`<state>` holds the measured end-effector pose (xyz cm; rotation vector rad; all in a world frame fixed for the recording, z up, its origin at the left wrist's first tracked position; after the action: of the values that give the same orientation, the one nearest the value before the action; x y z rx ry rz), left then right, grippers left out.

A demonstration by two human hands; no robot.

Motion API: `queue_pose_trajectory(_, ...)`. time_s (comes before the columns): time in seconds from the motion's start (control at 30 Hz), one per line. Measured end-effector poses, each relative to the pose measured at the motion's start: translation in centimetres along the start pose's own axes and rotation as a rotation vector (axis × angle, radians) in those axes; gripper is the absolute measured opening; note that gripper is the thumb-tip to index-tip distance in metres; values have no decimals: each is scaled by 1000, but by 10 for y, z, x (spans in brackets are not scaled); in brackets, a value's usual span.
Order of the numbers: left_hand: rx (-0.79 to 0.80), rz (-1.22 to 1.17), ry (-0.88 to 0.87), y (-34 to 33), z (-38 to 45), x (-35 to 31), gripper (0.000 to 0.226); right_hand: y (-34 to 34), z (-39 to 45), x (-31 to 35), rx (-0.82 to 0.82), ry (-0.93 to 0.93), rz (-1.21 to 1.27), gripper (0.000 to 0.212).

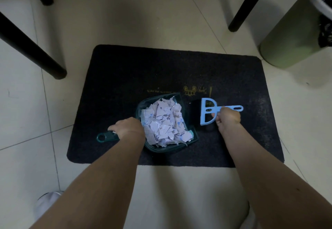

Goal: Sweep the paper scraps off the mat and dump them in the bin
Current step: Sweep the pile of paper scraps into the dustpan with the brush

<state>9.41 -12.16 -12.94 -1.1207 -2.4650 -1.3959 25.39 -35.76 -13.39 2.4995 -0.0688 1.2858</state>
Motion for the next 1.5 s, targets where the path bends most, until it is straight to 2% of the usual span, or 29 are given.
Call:
queue_pose_trajectory(0.1,1,-6,5,0,1,0,33,-7,-14,0,134,79,-207,24)
queue_pose_trajectory(0.2,7,-27,5,1,0,0,32,-9,-27,8,284,347,-478,23)
queue_pose_trajectory(0.3,21,-60,10,0,-3,4,33,-7,-41,16,431,525,-726,23)
queue_pose_trajectory(0.4,40,-116,25,-4,-5,10,34,-3,-52,25,444,636,-806,25)
queue_pose_trajectory(0.73,5,-244,78,-9,-12,56,26,4,-76,45,382,633,-849,21)
queue_pose_trajectory(0.93,-11,-281,130,-16,-15,94,24,11,-95,48,291,658,-832,22)
queue_pose_trajectory(1.1,15,-311,143,-22,-16,110,23,3,-112,45,439,556,-633,20)
queue_pose_trajectory(1.17,18,-318,137,-24,-17,112,23,-1,-115,40,479,552,-718,21)
queue_pose_trajectory(1.23,22,-332,136,-25,-17,113,23,0,-113,36,449,538,-738,21)
queue_pose_trajectory(1.3,30,-342,134,-26,-16,114,24,0,-113,35,442,482,-618,18)
queue_pose_trajectory(1.4,39,-336,127,-28,-13,115,24,1,-111,33,446,473,-671,18)
queue_pose_trajectory(1.5,47,-351,122,-28,-13,113,23,4,-106,33,404,451,-613,17)
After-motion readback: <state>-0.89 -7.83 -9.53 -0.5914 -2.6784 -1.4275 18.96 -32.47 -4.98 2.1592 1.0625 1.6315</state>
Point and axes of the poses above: each hand's wrist, its own z-axis towards the middle knuckle, its own y-axis out of the back of the hand, x = y × z, the point moved 3 cm from there along z, towards the middle knuckle, and after that the axes turned 11 degrees about y, right-handed, at the moved point
